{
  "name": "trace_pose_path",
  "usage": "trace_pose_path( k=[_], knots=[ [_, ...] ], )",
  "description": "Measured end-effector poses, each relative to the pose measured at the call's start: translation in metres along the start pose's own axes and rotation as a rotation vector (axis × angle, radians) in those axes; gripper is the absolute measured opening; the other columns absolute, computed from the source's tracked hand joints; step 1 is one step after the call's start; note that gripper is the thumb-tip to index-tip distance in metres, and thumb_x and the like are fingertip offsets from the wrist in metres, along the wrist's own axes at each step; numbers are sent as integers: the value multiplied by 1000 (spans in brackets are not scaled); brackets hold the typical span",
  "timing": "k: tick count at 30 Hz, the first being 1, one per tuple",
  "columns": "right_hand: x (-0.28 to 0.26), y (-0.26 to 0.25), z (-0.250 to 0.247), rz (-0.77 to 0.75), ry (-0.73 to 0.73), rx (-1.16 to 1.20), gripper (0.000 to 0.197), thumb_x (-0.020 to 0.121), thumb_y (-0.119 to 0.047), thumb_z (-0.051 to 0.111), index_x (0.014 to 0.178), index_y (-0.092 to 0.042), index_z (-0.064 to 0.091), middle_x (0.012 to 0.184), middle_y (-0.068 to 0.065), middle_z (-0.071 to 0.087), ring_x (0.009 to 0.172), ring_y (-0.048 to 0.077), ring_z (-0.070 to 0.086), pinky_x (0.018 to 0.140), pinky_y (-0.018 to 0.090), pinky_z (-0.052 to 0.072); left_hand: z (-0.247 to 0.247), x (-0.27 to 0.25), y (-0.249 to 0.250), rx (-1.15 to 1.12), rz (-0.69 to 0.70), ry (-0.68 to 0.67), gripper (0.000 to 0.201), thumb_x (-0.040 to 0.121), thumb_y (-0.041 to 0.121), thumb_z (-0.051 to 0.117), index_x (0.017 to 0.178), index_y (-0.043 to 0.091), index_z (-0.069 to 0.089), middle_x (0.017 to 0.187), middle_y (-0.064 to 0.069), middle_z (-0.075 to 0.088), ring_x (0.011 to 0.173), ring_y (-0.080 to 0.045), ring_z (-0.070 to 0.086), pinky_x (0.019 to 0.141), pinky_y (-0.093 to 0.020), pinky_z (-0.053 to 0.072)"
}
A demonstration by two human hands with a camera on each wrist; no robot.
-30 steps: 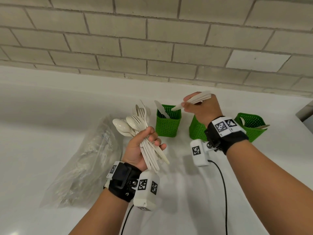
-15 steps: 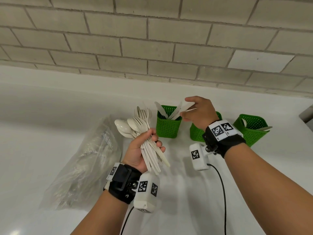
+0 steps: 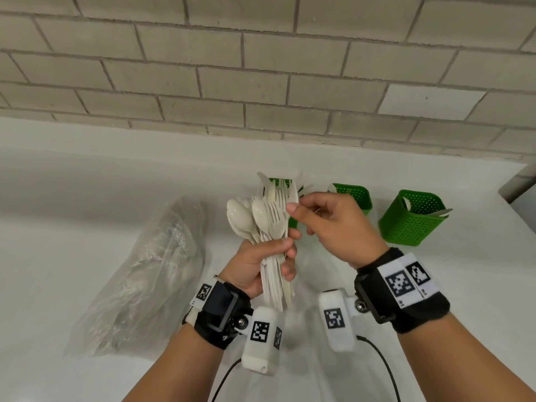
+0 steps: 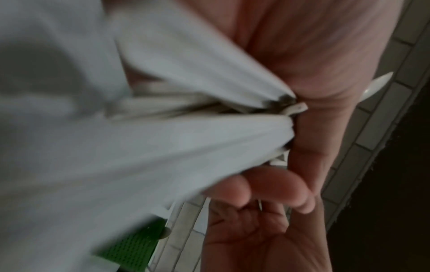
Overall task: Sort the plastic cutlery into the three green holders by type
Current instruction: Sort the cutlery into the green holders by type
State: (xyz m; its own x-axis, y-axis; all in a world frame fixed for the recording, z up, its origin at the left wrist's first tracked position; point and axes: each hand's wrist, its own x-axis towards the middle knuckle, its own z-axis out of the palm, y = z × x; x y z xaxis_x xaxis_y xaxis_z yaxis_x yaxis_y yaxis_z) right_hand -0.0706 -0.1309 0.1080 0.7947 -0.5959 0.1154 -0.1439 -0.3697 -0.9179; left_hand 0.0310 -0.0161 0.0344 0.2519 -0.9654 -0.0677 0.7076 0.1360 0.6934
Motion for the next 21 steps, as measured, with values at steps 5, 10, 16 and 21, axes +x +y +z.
trace_pose_path(
  k=[5,10,16,21],
  knots=[
    [-14,7,-10,33,43,68,16,91,-19,64,79,-8,69,68,4,65,58,6,59,54,19,45,9,-1,-8,83,-36,-30,41,56,25,92,88,9,74,71,-9,66,45,-17,57,46,-26,48],
    [-19,0,-29,-11,465,495,17,102,-10,43,88,-13,52,78,12,68,66,28,70,64,40,59,21,1,-16,189,-78,-18,25,66,16,73,90,12,76,80,-9,71,44,-18,59,46,-26,49],
    [-31,7,-67,80,476,504,11,93,-14,62,83,-17,57,59,-6,52,46,10,37,45,25,35,35,9,-28,171,-113,-28,26,67,14,71,92,10,75,67,-7,64,42,-16,55,47,-25,48],
    [-44,27,-69,198,140,267,9,85,-18,71,82,-9,72,46,-15,49,43,3,38,47,20,32,58,20,-39,187,-116,-86,33,63,17,81,95,10,75,67,-6,64,42,-16,56,48,-26,49]
  ],
)
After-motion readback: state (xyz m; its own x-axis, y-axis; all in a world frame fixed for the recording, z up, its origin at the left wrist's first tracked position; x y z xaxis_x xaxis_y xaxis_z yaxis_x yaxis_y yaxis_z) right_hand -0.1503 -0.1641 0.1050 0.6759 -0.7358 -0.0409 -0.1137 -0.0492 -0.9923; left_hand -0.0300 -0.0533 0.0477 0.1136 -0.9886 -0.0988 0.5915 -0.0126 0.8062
